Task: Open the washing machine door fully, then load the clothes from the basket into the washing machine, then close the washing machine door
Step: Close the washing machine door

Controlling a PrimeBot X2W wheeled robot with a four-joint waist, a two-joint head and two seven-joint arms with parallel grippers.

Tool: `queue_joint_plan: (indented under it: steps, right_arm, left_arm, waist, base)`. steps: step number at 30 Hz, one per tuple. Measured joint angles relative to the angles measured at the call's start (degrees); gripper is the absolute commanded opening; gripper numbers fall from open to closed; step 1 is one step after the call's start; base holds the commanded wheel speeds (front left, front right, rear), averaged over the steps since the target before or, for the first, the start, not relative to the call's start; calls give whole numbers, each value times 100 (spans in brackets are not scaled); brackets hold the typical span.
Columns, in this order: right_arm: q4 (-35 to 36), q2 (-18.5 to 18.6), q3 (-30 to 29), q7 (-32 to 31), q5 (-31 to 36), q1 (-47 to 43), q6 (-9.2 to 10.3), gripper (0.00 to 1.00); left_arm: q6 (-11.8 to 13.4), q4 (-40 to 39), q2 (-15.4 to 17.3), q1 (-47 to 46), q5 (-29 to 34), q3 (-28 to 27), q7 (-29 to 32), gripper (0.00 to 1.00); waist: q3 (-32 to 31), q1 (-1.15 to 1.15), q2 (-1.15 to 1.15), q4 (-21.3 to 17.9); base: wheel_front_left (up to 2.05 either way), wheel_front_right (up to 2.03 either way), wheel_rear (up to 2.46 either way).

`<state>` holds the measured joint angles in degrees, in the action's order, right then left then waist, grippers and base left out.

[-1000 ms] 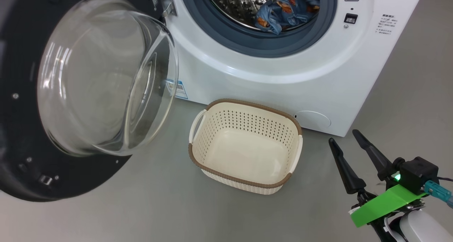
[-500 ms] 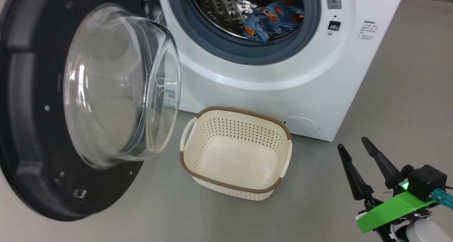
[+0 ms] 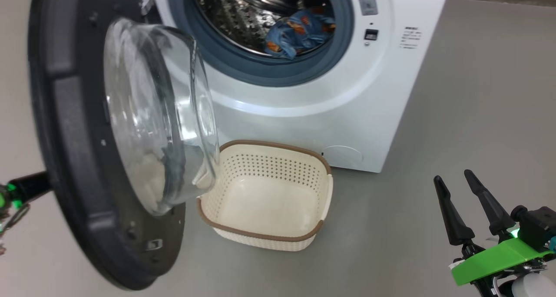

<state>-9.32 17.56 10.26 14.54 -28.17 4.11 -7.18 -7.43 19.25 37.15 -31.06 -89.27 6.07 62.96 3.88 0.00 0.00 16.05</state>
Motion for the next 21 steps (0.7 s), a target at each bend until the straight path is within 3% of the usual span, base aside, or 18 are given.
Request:
queue_joint_plan:
  steps: [13, 21]
  right_arm:
    - [40, -101, -124, 0, 2, -121, 0, 100]
    - [53, -149, -162, 0, 4, -120, 1, 100]
  left_arm:
    - [0, -488, -252, 114, 10, 211, 0, 0]
    - [0, -560, -425, 112, 218, 223, -349, 0]
  waist:
    - [-79, 0, 0, -702]
    - [-45, 0, 0, -1124]
  base:
    - [0, 0, 0]
    - [0, 0, 0]
